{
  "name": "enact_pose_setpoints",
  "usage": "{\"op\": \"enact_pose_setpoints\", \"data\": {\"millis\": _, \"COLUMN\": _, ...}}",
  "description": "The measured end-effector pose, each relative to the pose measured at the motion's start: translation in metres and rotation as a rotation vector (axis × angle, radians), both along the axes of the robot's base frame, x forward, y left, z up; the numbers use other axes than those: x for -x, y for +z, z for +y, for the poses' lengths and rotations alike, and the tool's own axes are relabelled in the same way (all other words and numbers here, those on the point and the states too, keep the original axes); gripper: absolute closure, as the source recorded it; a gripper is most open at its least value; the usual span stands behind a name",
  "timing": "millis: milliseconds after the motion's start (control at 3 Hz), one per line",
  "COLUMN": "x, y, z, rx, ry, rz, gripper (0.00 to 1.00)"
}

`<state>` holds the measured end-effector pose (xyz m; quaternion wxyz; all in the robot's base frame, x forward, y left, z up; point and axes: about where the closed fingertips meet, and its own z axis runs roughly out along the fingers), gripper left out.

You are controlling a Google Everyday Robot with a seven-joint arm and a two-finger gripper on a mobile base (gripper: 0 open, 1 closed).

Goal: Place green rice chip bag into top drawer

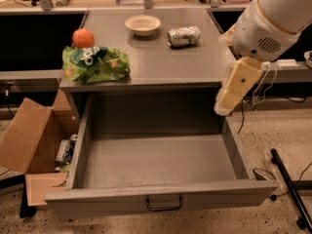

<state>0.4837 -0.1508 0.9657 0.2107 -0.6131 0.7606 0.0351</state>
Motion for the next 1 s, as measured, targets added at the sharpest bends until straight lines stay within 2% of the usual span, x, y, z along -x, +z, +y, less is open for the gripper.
{"op": "enact_pose_setpoints", "data": {"millis": 333, "x": -0.026, "y": -0.012, "z": 0.041, "rx": -0.119, "ry": 0.030, "rz": 0.014, "gripper": 0.00}}
{"op": "enact_pose_setpoints", "data": {"millis": 667, "x": -0.032, "y": -0.012, "z": 0.045, "rx": -0.117, "ry": 0.027, "rz": 0.006, "gripper": 0.00}}
{"op": "enact_pose_setpoints", "data": {"millis": 1000, "x": -0.069, "y": -0.008, "z": 0.065, "rx": -0.091, "ry": 0.058, "rz": -0.040, "gripper": 0.00}}
